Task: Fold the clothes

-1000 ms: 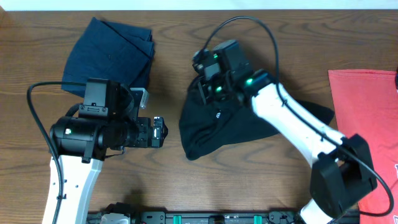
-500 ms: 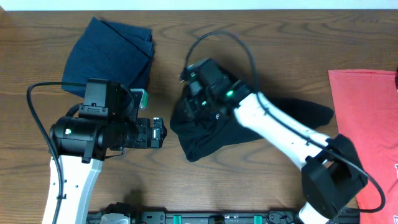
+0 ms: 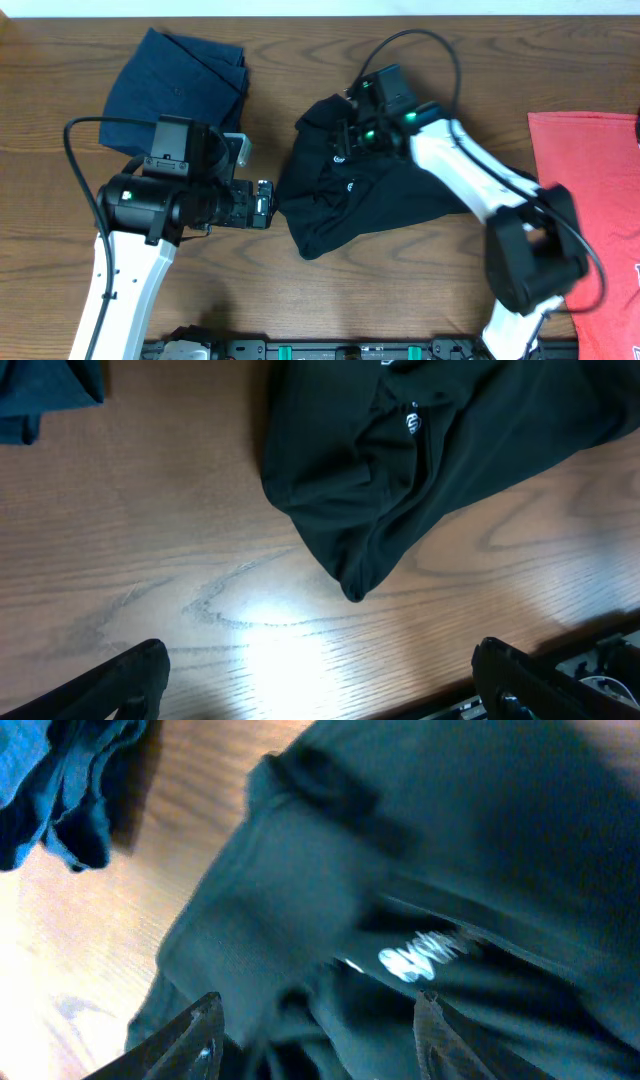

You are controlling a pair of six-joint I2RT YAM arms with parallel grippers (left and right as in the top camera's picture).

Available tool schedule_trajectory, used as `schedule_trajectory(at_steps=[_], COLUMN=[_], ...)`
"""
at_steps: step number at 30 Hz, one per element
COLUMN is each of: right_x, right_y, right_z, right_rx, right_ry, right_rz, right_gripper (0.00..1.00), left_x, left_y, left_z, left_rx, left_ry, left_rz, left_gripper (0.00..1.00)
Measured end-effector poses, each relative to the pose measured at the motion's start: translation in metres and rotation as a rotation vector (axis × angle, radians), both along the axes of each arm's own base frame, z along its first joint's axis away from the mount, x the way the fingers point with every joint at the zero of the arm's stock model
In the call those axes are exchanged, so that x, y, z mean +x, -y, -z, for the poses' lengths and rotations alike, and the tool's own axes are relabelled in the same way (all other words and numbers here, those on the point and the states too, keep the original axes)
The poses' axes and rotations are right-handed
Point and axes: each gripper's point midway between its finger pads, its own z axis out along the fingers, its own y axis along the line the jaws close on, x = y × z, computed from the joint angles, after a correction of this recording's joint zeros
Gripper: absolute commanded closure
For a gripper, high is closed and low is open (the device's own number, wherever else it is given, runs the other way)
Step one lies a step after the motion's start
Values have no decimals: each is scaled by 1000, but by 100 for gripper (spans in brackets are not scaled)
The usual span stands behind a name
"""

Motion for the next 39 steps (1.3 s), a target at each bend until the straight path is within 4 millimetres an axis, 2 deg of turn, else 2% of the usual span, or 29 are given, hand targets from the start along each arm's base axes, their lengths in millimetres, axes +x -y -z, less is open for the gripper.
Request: schedule_trajectory(at_steps=[1, 4, 6, 8, 11, 14, 19, 21, 22, 24, 27, 30, 33, 35, 36, 37, 39], right_x=[-1, -6, -7, -6, -1, 1, 5, 2, 1, -2, -10, -18, -27, -31, -32, -33, -30], right_y=[-11, -32, -44, -53, -61, -59, -50, -47, -45, -36, -16, -4, -2, -12, -20, -28, -51], right_z=[10, 29, 34, 29, 11, -19, -107, -132, -135, -124, -83, -45, -14, 1, 8, 13, 20], right_rx=[20, 57, 88, 125, 186, 233, 319, 329, 313, 250, 110, 17, -39, -46, -41, -33, 7], right_ry=[-13, -46, -48, -34, 9, 60, 256, 309, 311, 260, 131, 24, -56, -74, -78, -72, -36], right_rz=[-18, -42, -55, -68, -94, -120, -161, -166, -153, -103, -23, 9, 7, -16, -33, -47, -77], right_gripper=[48, 85, 99, 99, 99, 99, 99, 98, 95, 90, 73, 67, 62, 58, 60, 69, 97], left_x=[0, -1, -2, -4, -4, -4, -1, -1, -2, -6, -12, -15, -15, -15, -15, -15, -15], left_y=[0, 0, 0, 0, -1, 0, 0, 0, 0, -1, -2, -5, -8, -9, -10, -10, -11], left_z=[1, 2, 3, 3, 4, 3, 3, 3, 3, 4, 6, 8, 9, 10, 10, 10, 10], left_rx=[1, 3, 4, 5, 5, 5, 3, 3, 4, 7, 13, 29, 46, 52, 56, 58, 61], left_ry=[-4, -15, -21, -27, -29, -27, -15, -17, -22, -37, -66, -80, -80, -78, -78, -77, -78], left_rz=[1, 1, 1, 1, 1, 1, 1, 1, 1, 1, 1, -4, -9, -12, -13, -14, -15], left_gripper=[2, 2, 2, 2, 2, 2, 2, 2, 2, 2, 2, 2, 2, 2, 2, 2, 2])
